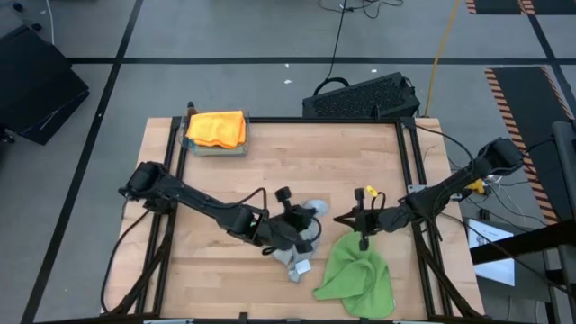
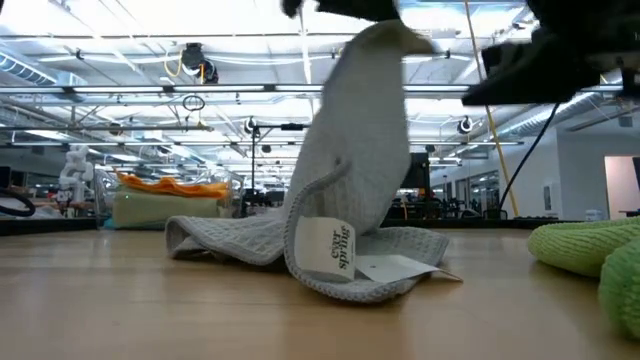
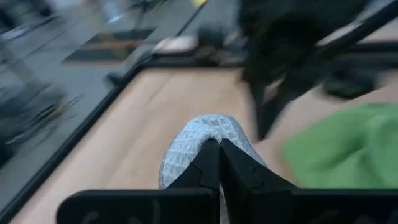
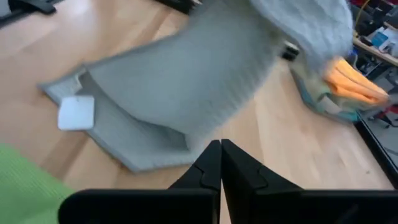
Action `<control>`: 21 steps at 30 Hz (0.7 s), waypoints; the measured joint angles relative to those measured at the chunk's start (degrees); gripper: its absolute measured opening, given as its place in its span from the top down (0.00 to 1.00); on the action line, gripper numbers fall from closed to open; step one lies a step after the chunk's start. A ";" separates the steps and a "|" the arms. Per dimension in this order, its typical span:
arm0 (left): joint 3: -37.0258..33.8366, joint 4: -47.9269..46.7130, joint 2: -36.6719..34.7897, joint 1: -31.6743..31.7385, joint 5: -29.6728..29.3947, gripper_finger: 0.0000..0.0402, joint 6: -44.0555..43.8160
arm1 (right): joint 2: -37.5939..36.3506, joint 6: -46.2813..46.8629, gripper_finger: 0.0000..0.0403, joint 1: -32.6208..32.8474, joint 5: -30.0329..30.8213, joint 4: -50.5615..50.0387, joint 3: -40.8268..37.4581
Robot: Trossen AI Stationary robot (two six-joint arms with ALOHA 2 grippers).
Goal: Fold microfiber towels
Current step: Fold the gray microfiber cloth
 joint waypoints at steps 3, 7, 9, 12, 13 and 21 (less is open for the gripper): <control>-2.95 11.48 -0.02 1.61 7.64 0.98 6.71 | -1.59 1.12 1.00 -1.24 -1.29 4.40 -4.48; -5.06 19.27 -0.02 4.74 16.37 0.99 11.99 | -1.51 3.40 0.99 -2.75 -1.37 13.28 -8.21; -5.05 20.84 -0.03 6.81 21.11 0.99 12.85 | -1.41 3.99 0.97 -3.75 -1.74 14.00 -8.34; -5.04 21.14 -0.09 9.63 24.47 0.98 12.84 | -1.44 4.94 0.91 -6.53 -7.21 13.99 -7.83; -5.04 21.03 -0.09 10.42 24.53 0.98 12.84 | -1.44 5.26 0.88 -7.56 -9.44 13.90 -7.63; -5.04 22.44 -0.09 14.27 36.36 0.98 15.36 | -1.44 2.31 0.65 -12.85 -13.43 14.23 -7.34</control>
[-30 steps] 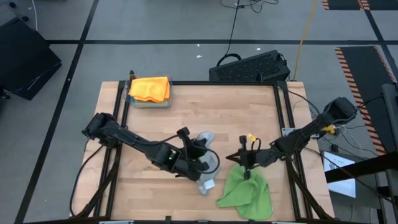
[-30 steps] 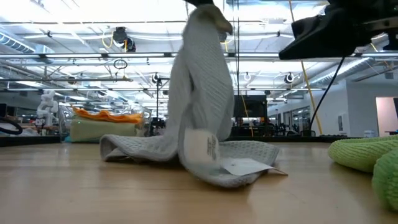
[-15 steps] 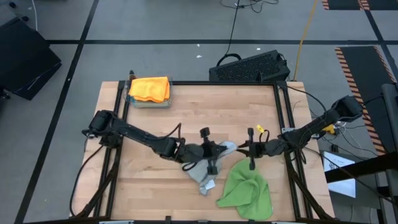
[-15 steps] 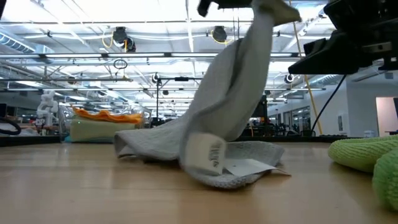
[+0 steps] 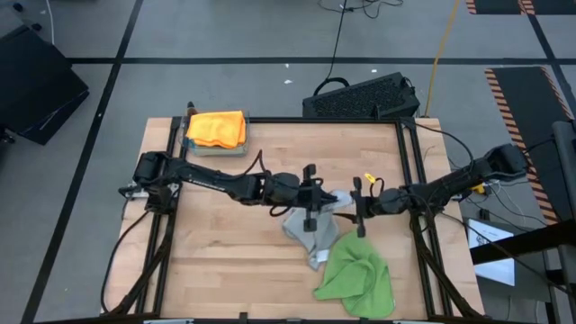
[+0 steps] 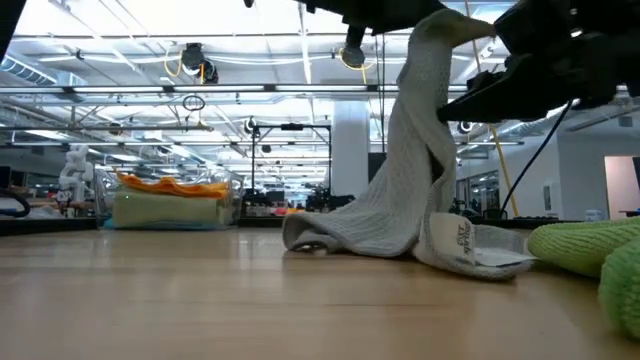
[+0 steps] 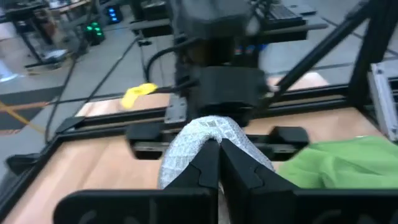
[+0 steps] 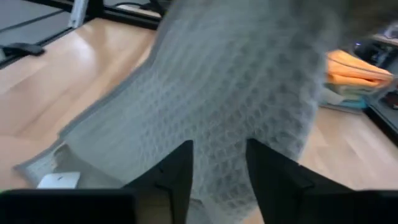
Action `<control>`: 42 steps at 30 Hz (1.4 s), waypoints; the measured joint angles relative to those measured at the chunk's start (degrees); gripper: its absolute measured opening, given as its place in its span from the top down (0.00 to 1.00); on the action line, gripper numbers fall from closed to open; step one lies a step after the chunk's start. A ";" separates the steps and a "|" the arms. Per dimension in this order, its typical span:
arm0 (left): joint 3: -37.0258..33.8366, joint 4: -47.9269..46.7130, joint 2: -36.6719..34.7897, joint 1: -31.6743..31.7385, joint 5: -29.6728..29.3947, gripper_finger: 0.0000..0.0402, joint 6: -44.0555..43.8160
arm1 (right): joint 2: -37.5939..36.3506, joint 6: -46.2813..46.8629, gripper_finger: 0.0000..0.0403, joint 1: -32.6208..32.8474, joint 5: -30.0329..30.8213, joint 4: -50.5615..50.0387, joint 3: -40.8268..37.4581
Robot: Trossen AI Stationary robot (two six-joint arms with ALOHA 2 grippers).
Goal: Fold microfiber towels
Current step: Fold the gray microfiber cloth
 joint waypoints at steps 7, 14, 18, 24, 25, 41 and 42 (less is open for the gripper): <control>0.00 -6.45 -0.63 -0.94 -4.80 0.99 -5.67 | 0.02 -0.08 0.58 -3.73 -1.53 1.47 0.00; 0.00 -10.32 -0.79 -3.88 -11.72 0.99 -8.71 | 0.04 2.85 0.58 -3.69 -8.25 2.40 0.00; 0.02 -12.73 -0.87 -4.76 -19.33 0.99 -11.21 | 0.02 6.63 0.55 -1.23 -6.64 3.64 0.04; 0.02 -19.77 -0.59 -4.30 -25.51 0.98 -16.79 | 0.04 7.68 0.46 5.17 3.46 1.79 0.04; 0.02 -19.12 -0.42 -4.17 -25.12 0.98 -16.58 | 0.04 7.76 0.45 5.69 4.81 1.87 0.04; 0.00 1.42 0.37 -2.58 -1.06 0.99 -4.57 | 0.37 4.63 0.40 3.62 0.39 11.31 0.04; 0.00 1.50 0.37 -2.46 -0.41 0.98 -4.59 | 0.37 5.11 0.42 3.08 -1.20 11.26 0.04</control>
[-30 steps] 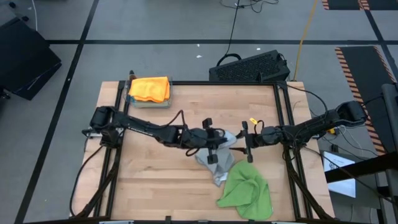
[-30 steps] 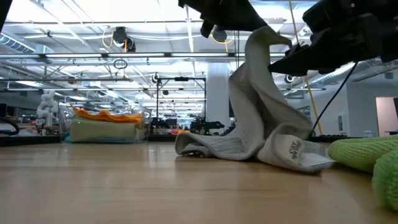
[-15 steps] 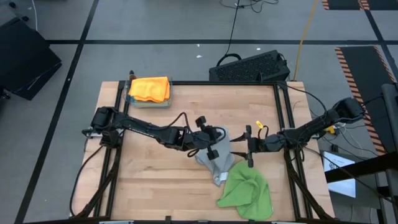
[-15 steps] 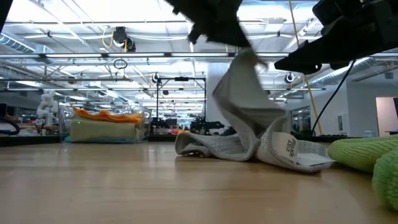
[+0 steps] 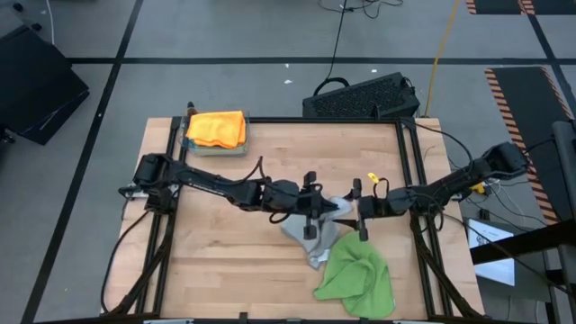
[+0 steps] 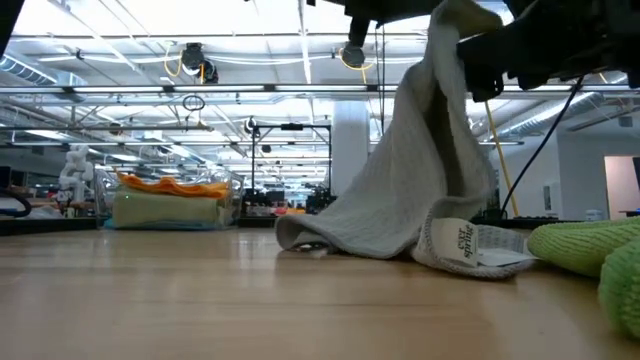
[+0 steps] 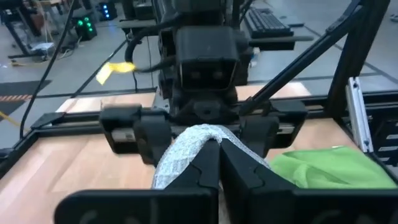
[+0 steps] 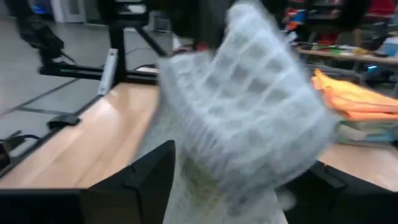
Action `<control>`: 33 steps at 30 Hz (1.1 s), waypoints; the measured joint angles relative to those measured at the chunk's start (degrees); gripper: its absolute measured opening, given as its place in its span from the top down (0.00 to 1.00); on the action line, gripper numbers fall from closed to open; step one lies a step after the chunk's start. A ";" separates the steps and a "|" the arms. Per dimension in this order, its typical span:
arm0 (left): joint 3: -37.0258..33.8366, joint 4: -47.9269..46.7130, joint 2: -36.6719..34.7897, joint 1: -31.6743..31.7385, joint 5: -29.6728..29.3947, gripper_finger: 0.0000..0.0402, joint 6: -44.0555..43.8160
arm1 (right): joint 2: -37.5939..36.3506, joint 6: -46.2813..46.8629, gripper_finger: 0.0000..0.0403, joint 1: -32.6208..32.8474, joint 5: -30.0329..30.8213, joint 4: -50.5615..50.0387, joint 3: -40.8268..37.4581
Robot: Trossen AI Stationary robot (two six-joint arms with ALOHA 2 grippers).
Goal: Fold microfiber towels
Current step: Fold the gray microfiber cloth
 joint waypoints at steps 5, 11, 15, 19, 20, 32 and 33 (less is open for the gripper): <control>0.00 0.55 -0.09 0.40 2.57 0.99 0.16 | 0.26 0.95 0.53 -1.69 -8.53 -2.42 0.00; 0.00 -1.94 -0.07 0.18 0.98 0.98 -2.98 | 0.22 -1.04 0.75 -1.71 -9.20 -2.42 0.00; 0.00 -4.21 0.24 -1.14 -3.69 0.99 -4.36 | 0.22 -2.42 0.91 -1.71 -8.98 -5.35 0.00; 0.00 -8.27 0.29 -2.42 -10.64 0.98 -6.57 | 0.22 -2.75 0.98 -1.71 -6.09 -9.45 0.00; 0.00 -8.75 0.33 -2.72 -11.81 0.98 -6.61 | 0.22 -2.76 0.98 -1.75 -5.69 -10.22 0.00; 0.02 -14.43 -4.06 -2.73 -13.01 0.99 -4.52 | -0.31 -0.74 0.99 -1.00 -0.26 -18.65 0.04; 0.02 -14.92 -4.07 -2.63 -13.01 0.99 -4.56 | -0.57 -0.10 0.99 -0.84 -0.27 -18.67 0.03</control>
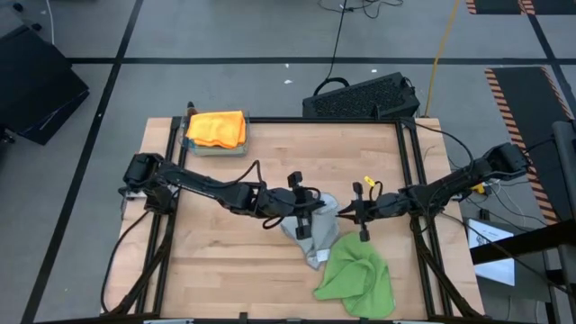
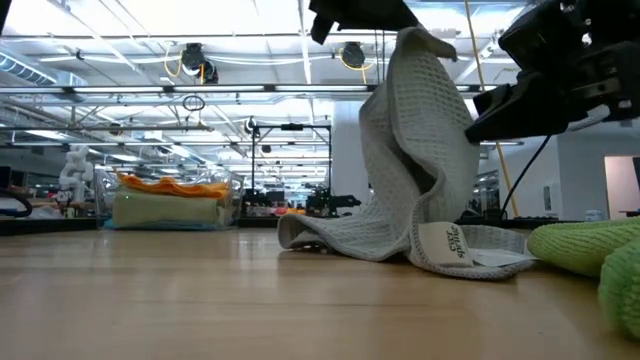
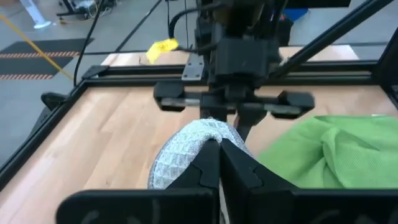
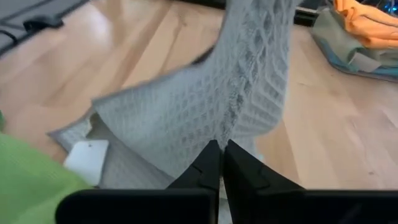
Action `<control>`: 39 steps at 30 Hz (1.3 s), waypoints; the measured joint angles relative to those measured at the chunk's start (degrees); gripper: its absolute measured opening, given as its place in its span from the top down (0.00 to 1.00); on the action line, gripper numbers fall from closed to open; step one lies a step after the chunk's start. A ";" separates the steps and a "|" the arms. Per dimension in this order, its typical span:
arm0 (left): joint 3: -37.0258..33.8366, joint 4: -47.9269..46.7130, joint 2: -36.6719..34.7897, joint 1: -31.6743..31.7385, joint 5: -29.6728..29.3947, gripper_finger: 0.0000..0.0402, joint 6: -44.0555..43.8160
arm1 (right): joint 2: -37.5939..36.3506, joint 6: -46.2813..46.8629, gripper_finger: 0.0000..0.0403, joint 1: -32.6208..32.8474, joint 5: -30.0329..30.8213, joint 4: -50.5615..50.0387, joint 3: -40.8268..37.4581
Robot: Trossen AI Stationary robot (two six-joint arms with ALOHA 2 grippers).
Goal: Fold microfiber towels
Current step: Fold the gray microfiber cloth
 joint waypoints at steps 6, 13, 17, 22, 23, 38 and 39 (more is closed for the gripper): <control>0.00 0.56 0.00 0.16 2.83 0.97 1.67 | -0.13 2.59 0.95 0.02 -0.03 0.83 -0.01; 0.11 -1.46 -1.01 0.13 -4.22 0.99 1.72 | -0.13 6.11 0.85 0.02 0.19 -0.59 -0.05; 0.04 -1.69 -0.31 1.40 -4.59 0.97 -0.66 | -0.15 8.13 0.81 0.02 0.61 -0.82 -0.08; 0.04 2.72 0.18 2.73 -6.20 0.99 -4.02 | 0.51 19.43 0.71 2.08 9.59 0.37 -0.10; 0.04 3.35 0.32 2.98 -6.27 0.99 -3.15 | 0.70 21.40 0.68 2.82 9.99 2.21 -0.10; 0.00 8.50 0.42 4.27 -2.84 0.97 1.04 | 19.78 24.01 0.36 4.53 14.49 18.67 0.14; 0.00 8.49 0.42 4.28 -2.84 0.97 1.06 | 21.06 24.26 0.37 4.46 12.71 18.60 0.31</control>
